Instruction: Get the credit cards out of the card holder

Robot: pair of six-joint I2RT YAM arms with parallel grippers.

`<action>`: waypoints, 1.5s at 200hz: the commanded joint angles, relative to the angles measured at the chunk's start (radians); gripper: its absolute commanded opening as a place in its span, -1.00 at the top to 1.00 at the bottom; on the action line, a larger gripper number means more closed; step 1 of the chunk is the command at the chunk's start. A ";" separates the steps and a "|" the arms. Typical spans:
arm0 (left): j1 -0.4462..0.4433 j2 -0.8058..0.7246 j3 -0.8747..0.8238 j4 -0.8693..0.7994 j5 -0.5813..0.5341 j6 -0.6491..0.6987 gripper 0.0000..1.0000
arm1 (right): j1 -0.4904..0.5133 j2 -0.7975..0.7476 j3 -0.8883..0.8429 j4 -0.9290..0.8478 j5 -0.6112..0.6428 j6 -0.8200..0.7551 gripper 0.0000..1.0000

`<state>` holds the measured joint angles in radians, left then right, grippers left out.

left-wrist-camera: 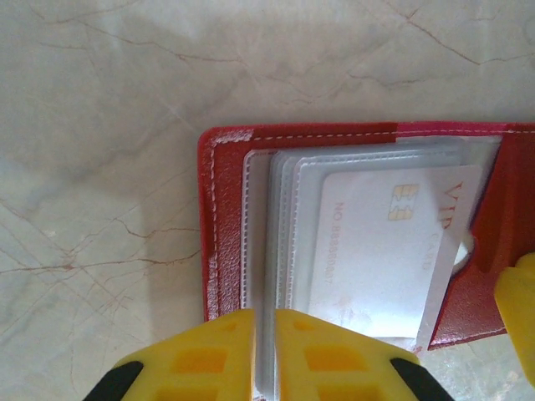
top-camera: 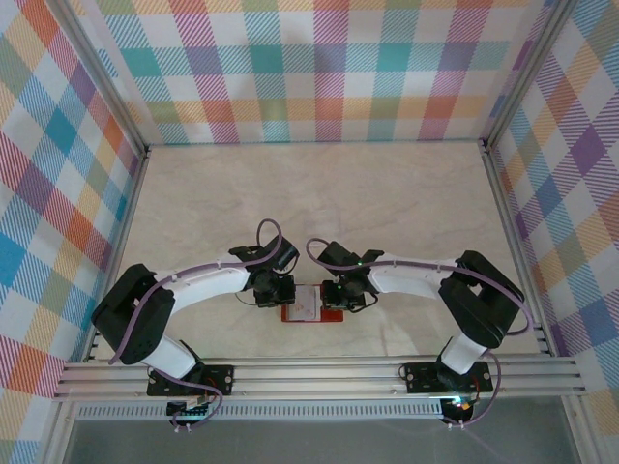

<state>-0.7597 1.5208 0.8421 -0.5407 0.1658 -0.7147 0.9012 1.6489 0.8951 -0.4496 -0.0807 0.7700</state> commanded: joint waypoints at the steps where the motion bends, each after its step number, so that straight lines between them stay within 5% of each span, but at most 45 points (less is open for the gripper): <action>1: -0.012 -0.013 0.029 -0.012 0.010 -0.008 0.70 | -0.007 0.027 -0.012 0.021 0.013 -0.024 0.59; 103: -0.013 0.022 0.056 -0.013 0.011 0.010 0.73 | -0.008 -0.069 0.019 0.024 -0.044 -0.028 0.51; 300: -0.013 0.091 0.043 -0.022 0.011 0.039 0.78 | -0.110 0.034 -0.149 0.495 -0.355 0.048 0.63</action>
<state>-0.7597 1.5940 0.8890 -0.5411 0.1898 -0.6876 0.7979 1.6634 0.7647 -0.0158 -0.3916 0.8040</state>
